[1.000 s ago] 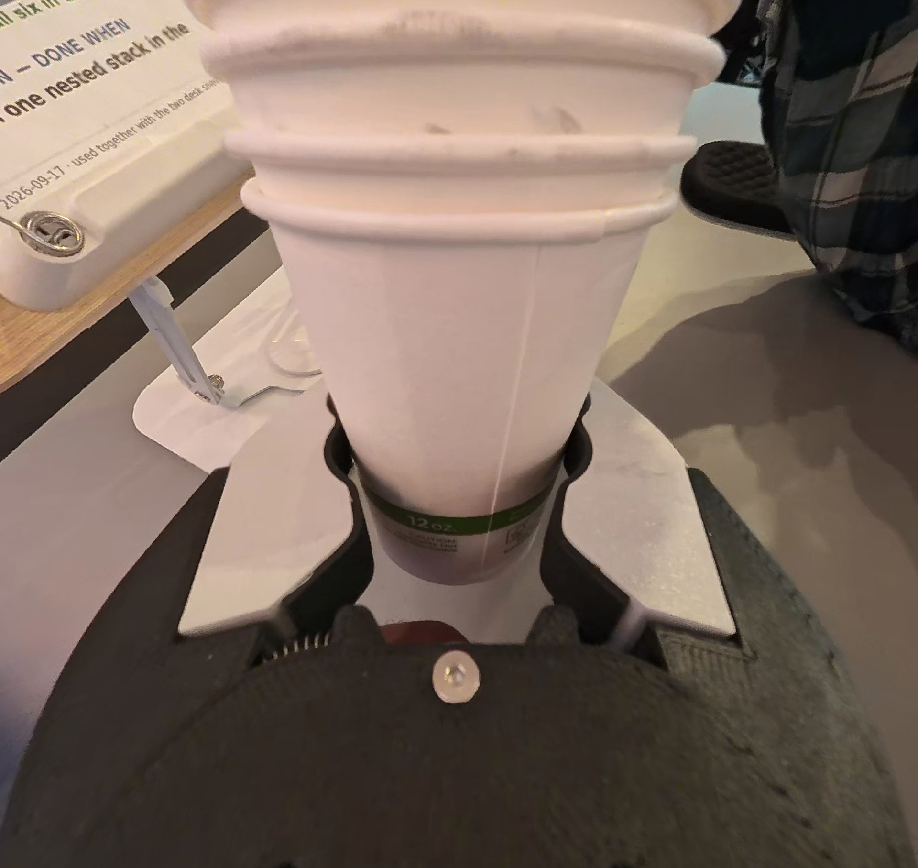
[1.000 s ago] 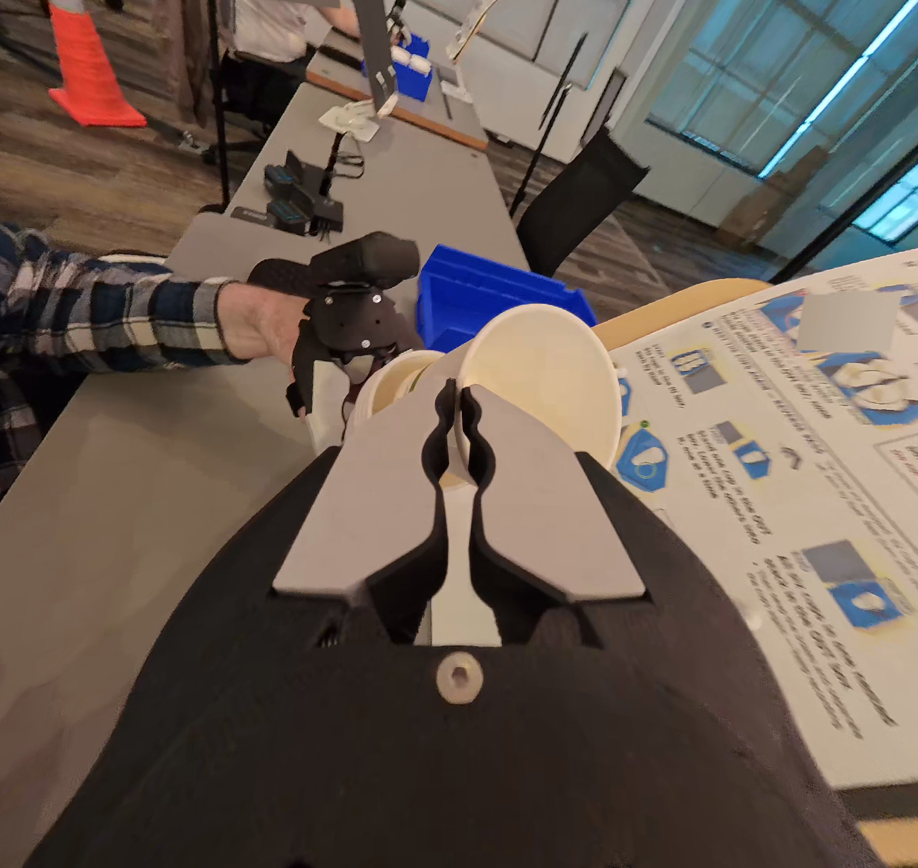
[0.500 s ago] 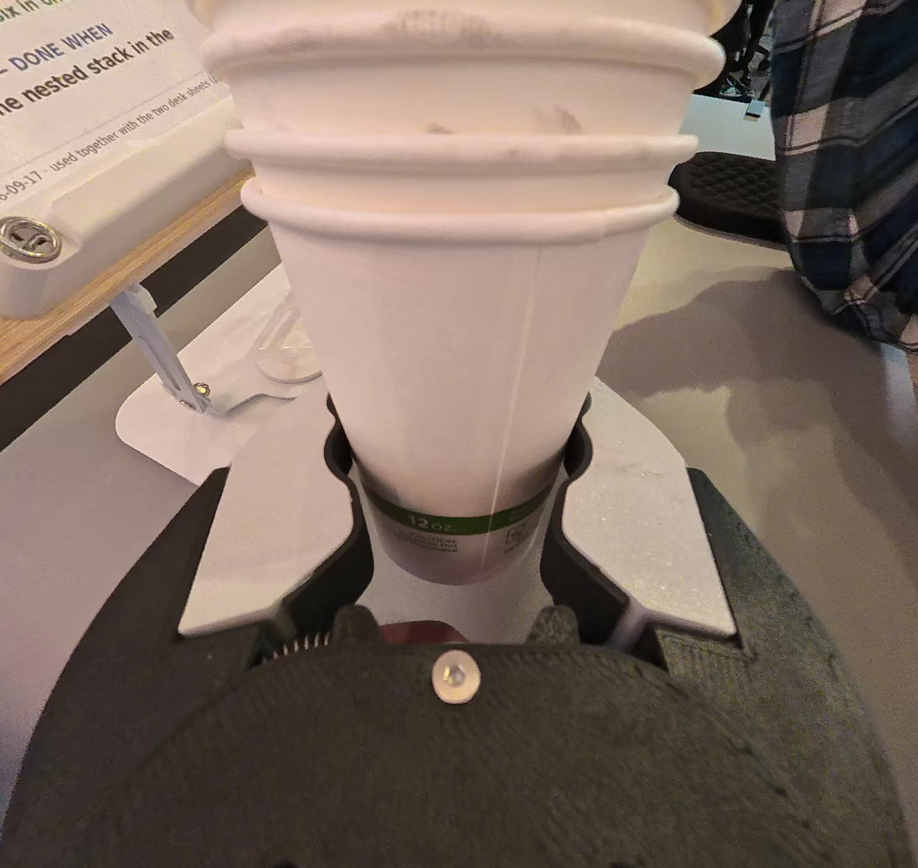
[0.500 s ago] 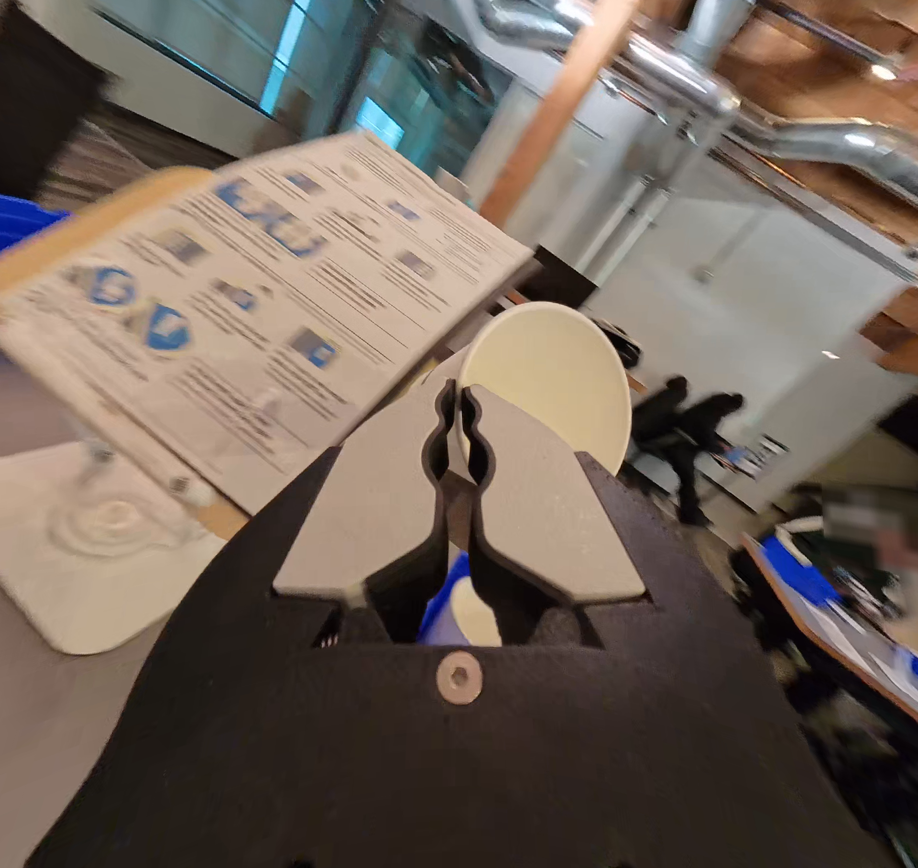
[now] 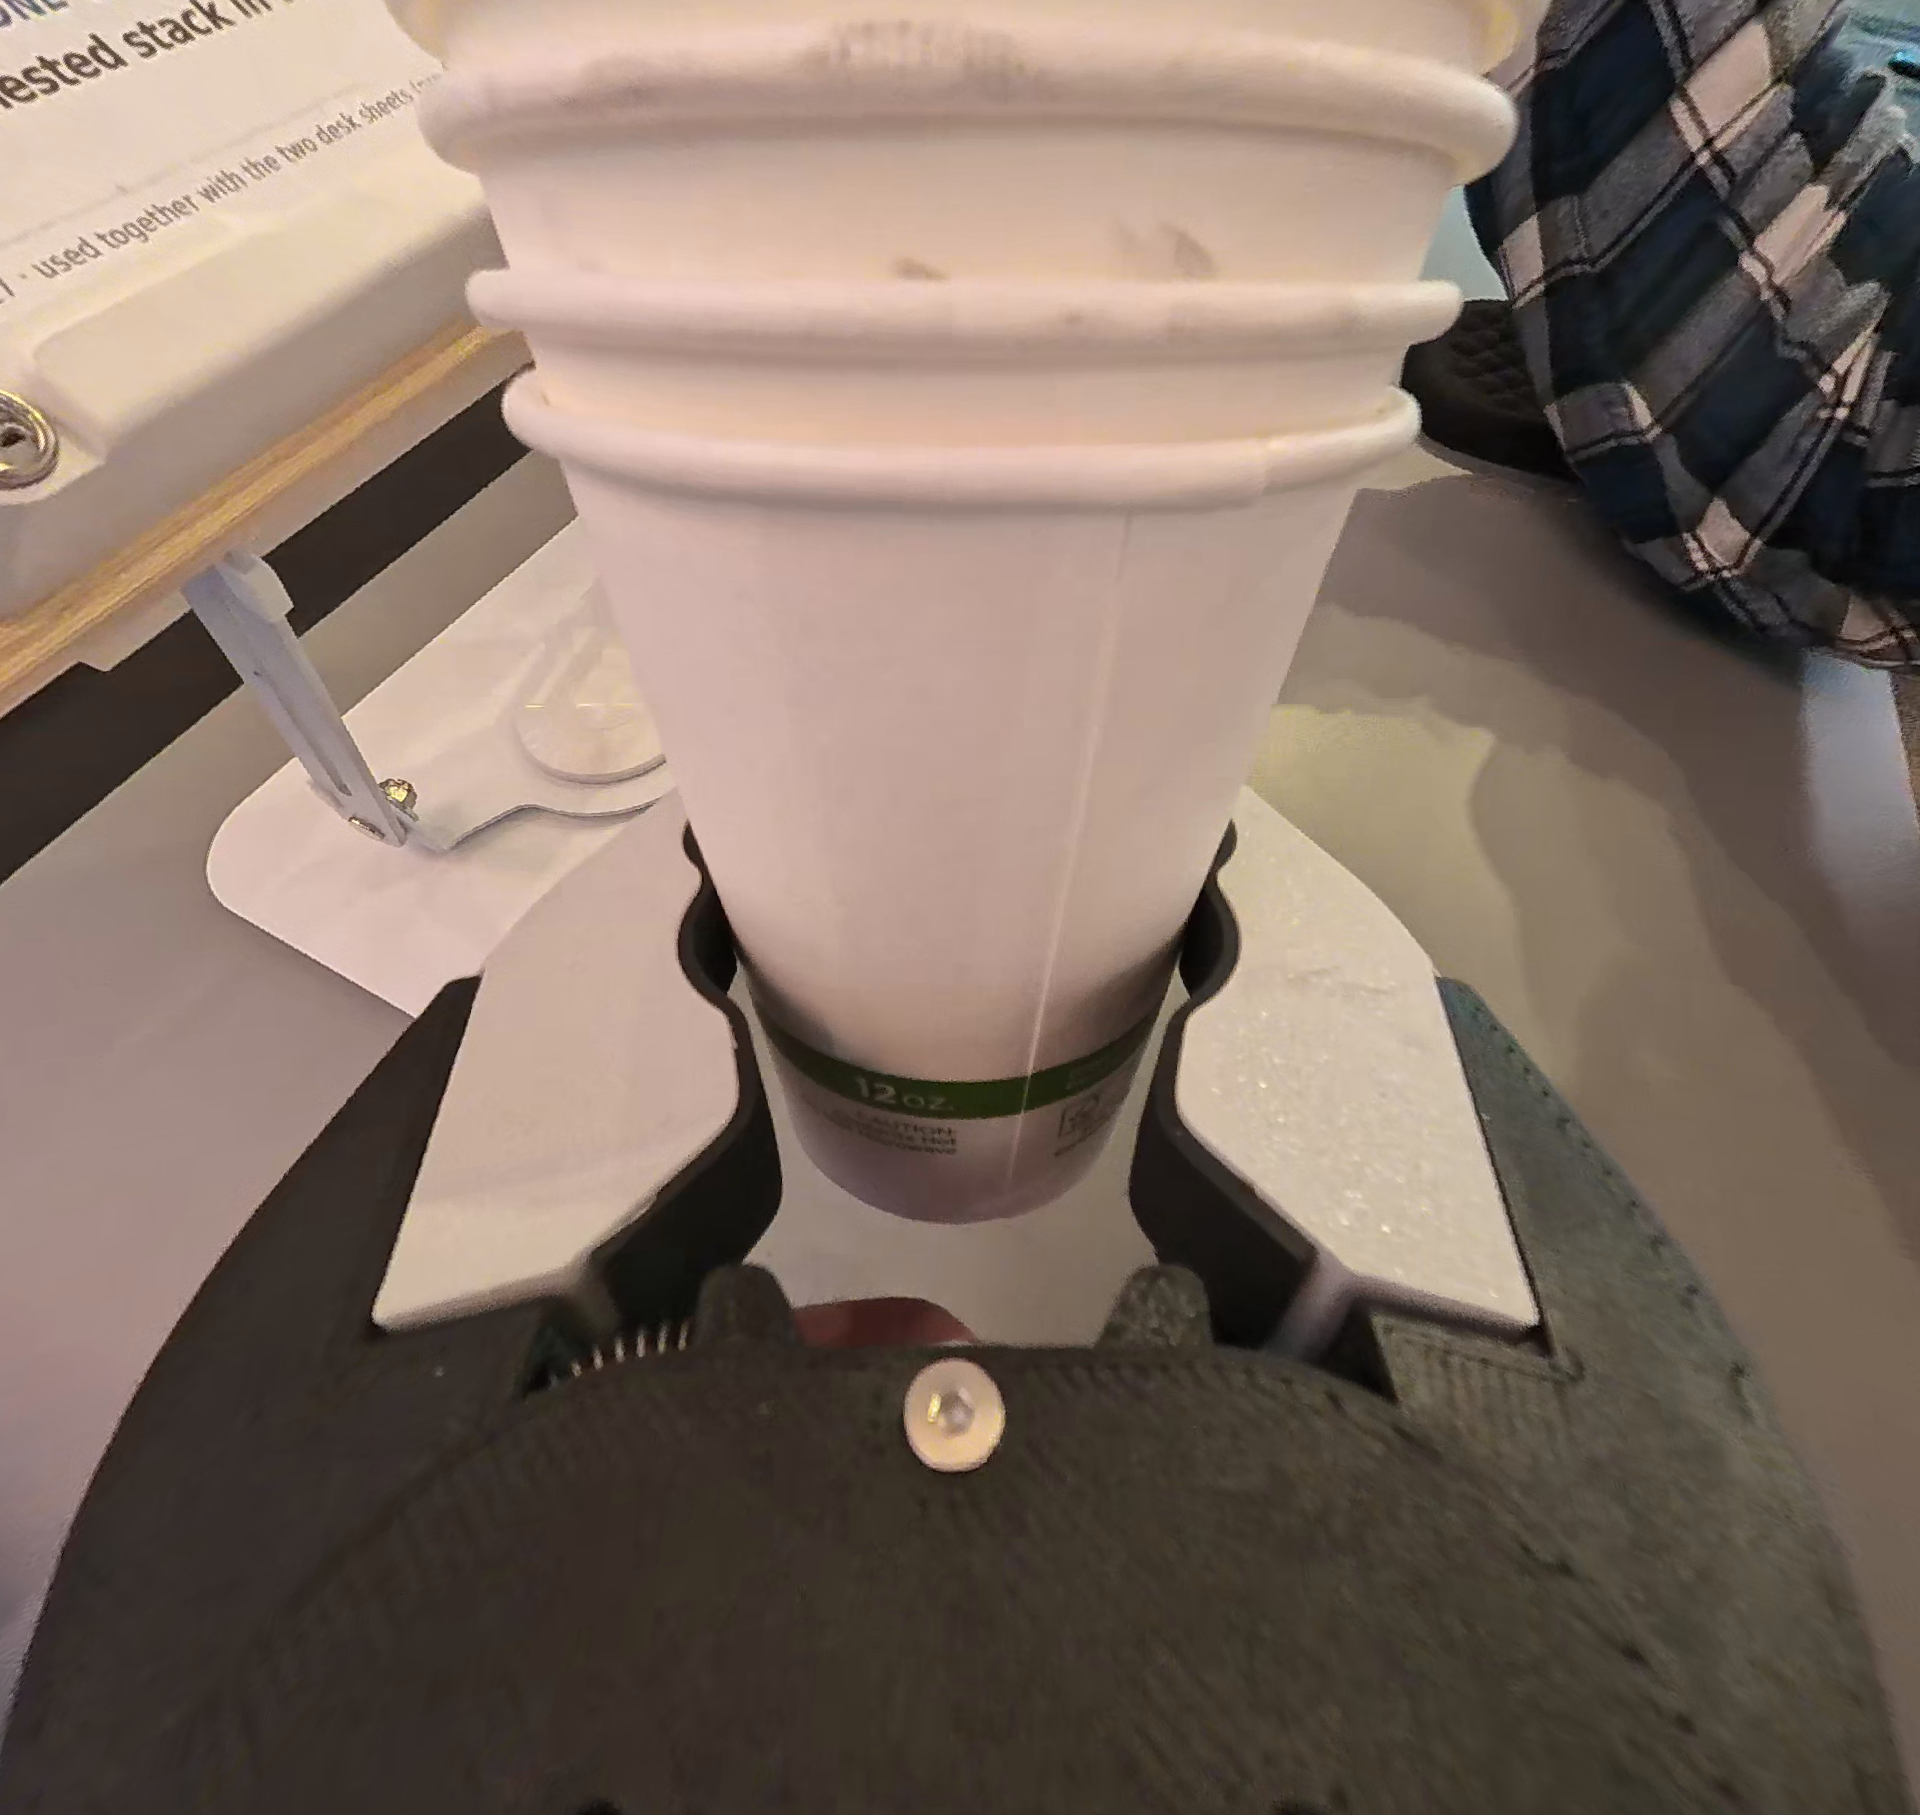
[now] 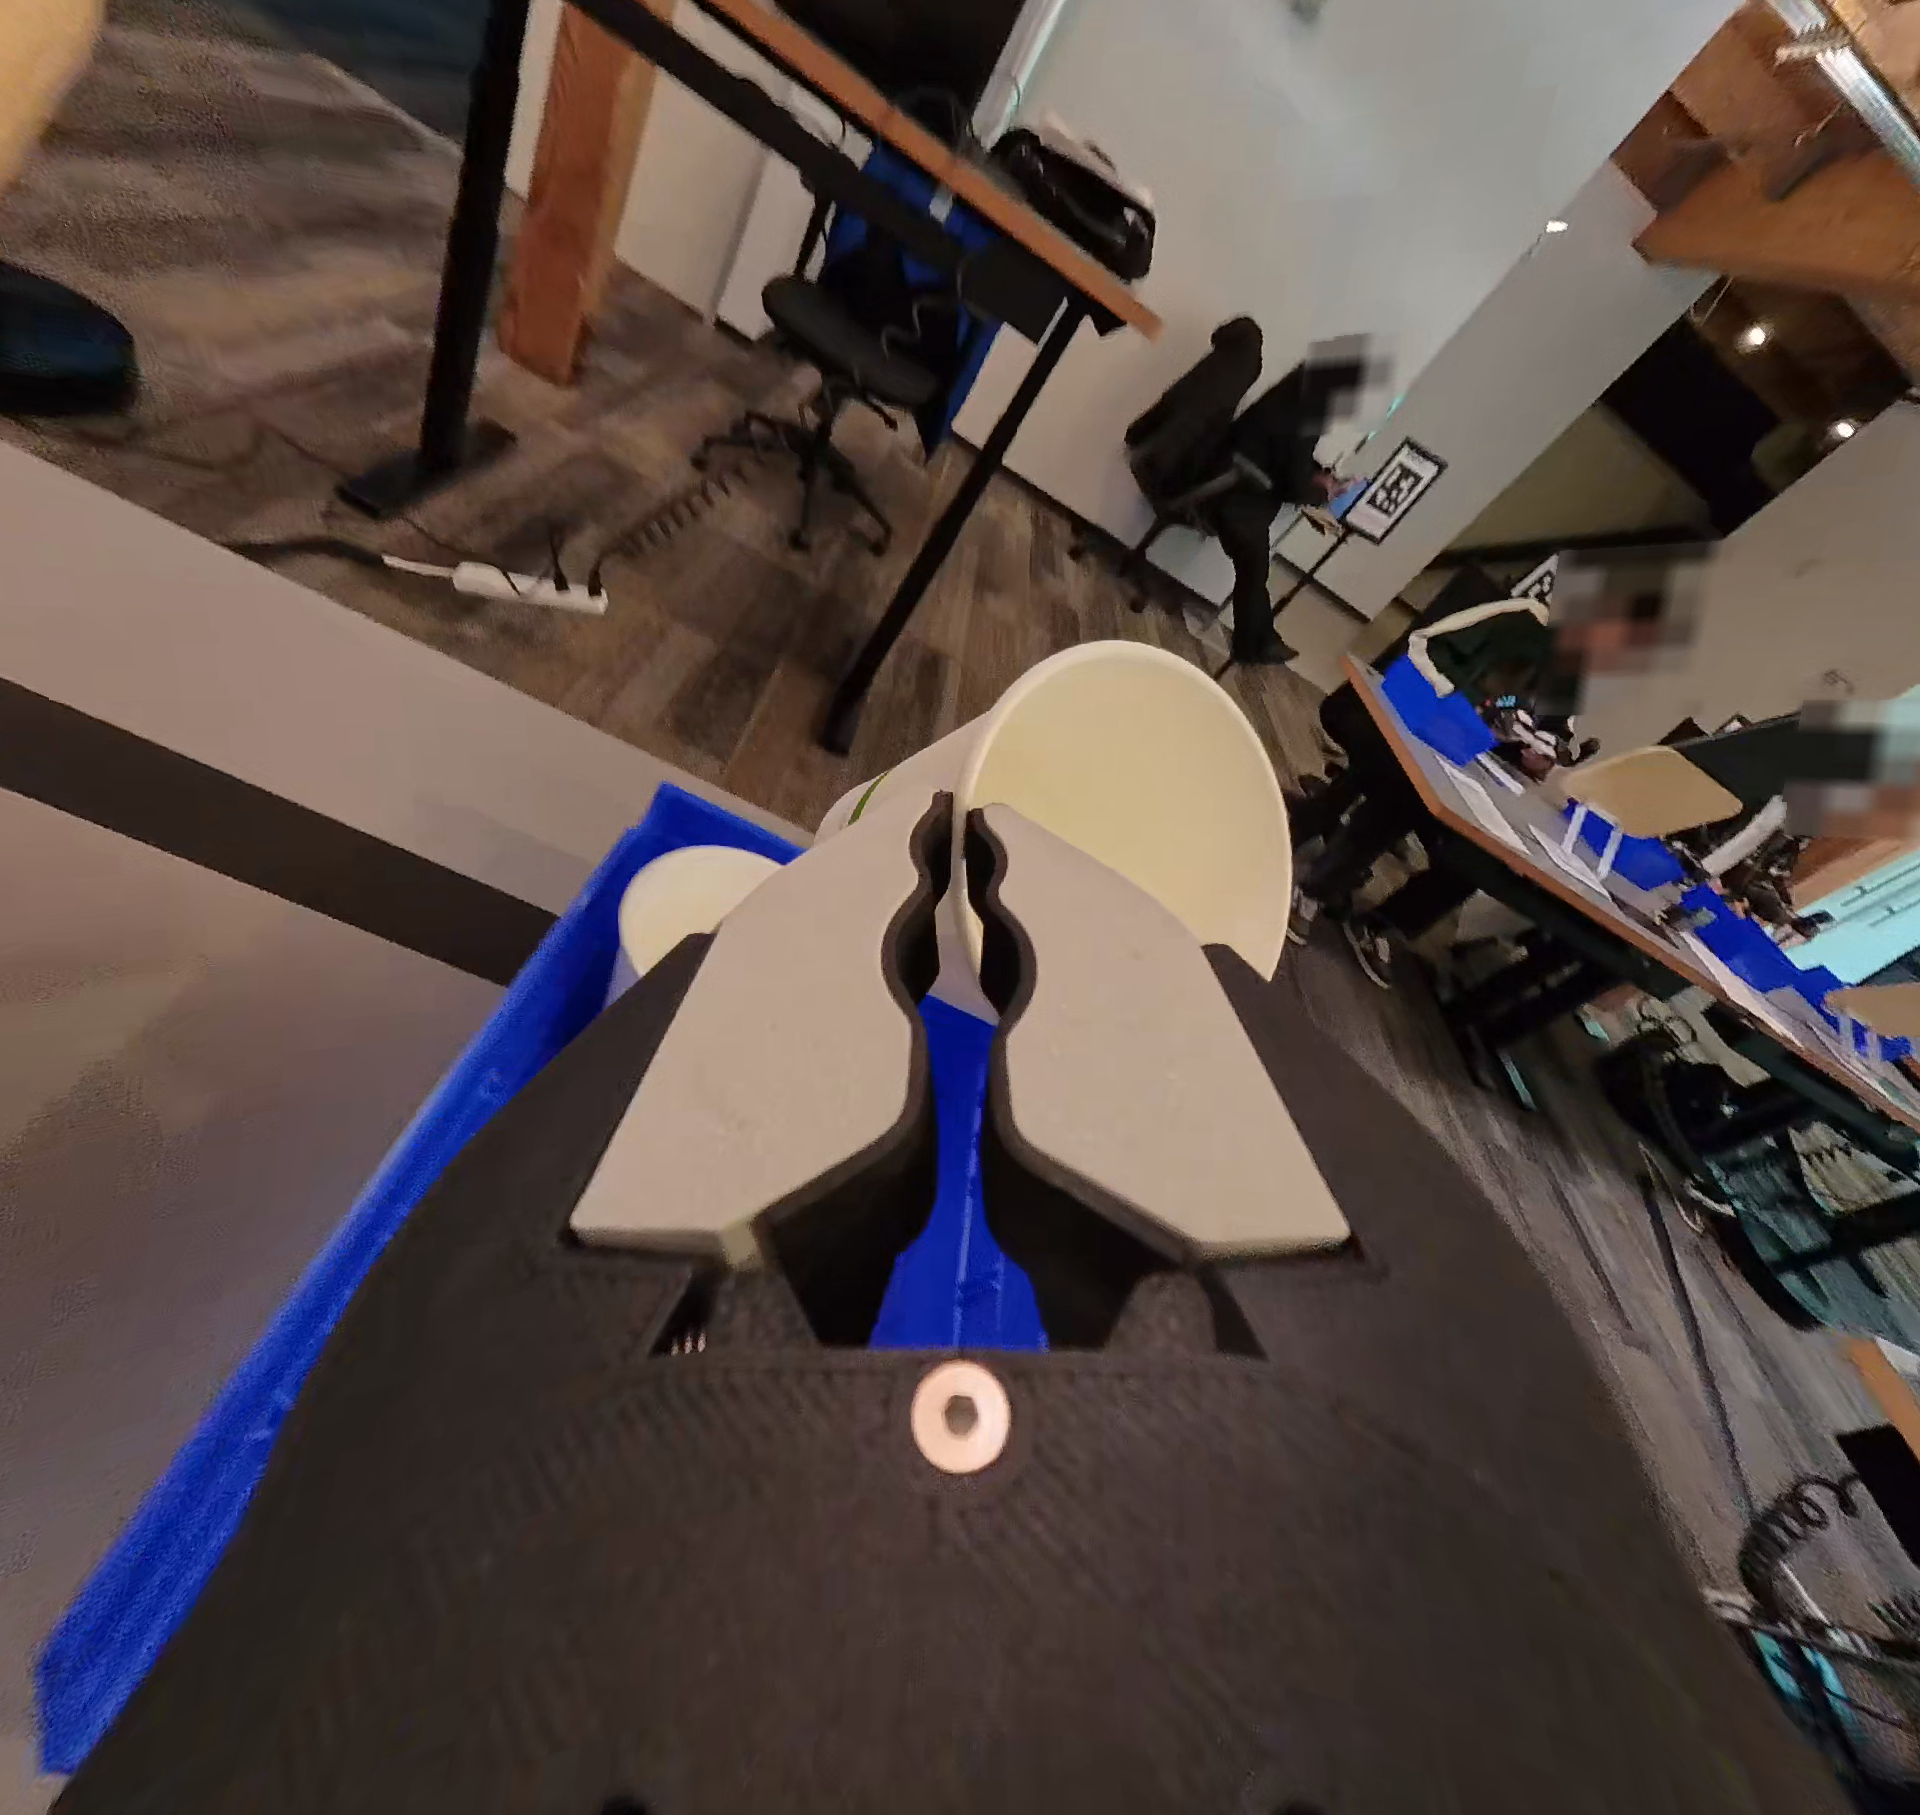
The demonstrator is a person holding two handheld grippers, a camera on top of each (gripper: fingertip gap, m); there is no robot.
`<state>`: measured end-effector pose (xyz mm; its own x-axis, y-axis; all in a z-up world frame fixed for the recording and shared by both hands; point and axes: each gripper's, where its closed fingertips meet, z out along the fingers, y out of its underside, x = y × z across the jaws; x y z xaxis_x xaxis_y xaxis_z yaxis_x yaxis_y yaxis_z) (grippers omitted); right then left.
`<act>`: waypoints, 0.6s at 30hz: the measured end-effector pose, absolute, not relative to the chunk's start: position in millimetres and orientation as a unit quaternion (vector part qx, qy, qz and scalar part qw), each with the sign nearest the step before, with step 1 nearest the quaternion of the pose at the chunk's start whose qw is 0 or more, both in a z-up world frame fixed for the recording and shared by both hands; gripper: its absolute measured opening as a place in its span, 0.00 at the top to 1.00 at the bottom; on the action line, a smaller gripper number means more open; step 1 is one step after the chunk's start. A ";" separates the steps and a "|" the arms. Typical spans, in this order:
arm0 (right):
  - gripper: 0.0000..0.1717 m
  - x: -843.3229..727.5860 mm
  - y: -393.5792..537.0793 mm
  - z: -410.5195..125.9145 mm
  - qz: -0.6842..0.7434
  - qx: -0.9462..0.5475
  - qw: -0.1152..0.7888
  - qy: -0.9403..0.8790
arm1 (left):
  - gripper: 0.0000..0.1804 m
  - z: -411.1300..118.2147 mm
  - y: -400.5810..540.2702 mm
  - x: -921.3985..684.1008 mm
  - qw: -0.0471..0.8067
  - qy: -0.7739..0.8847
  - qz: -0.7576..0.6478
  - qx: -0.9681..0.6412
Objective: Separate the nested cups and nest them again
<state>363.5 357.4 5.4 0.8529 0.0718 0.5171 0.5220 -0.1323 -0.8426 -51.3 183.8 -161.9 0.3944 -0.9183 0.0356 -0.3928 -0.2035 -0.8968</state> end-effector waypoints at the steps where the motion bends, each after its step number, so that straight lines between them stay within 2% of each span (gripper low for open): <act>1: 0.98 367.3 361.7 -1.6 -0.182 -0.739 0.615 -0.206 | 0.53 -162.6 183.8 -51.1 0.432 0.459 -0.304 -0.714; 18: 0.98 407.2 407.6 -121.7 -0.186 -0.860 0.414 -0.231 | 0.53 -170.7 183.0 -47.8 0.420 0.465 -0.301 -0.719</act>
<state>407.2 407.6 -121.7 0.8235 0.2440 0.5121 0.5524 -0.5503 -0.6261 -47.8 183.0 -170.7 0.3861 -0.9215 0.0425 -0.4160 -0.2151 -0.8836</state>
